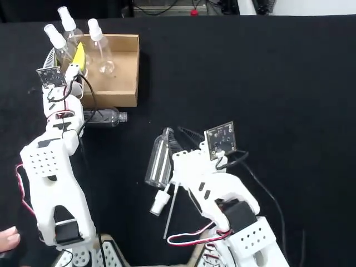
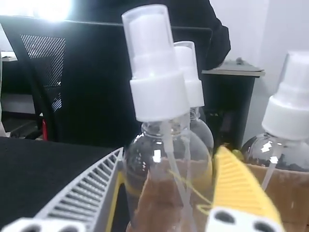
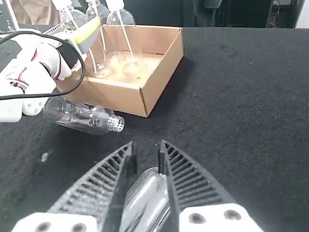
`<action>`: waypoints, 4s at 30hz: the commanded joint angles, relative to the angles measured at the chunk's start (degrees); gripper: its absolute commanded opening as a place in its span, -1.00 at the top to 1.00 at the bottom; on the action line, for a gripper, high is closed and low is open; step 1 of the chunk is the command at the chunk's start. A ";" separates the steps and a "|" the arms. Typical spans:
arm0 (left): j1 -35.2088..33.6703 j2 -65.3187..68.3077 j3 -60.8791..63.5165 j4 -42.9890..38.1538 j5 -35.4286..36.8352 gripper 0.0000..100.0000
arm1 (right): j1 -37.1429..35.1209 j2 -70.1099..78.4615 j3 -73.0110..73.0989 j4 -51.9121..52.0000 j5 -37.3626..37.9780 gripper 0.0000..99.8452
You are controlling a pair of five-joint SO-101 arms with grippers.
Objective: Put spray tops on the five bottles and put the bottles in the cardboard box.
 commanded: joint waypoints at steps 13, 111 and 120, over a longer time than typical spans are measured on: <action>-1.89 -1.23 -0.31 1.67 0.79 0.35 | 1.23 -1.01 -0.22 -3.08 -0.18 0.84; -4.00 -36.75 33.63 4.48 5.19 0.35 | 1.14 -1.01 -0.04 -3.08 -0.18 0.84; -3.82 -38.15 37.76 4.40 5.19 0.35 | 1.14 -1.01 -0.04 -3.08 -0.18 0.84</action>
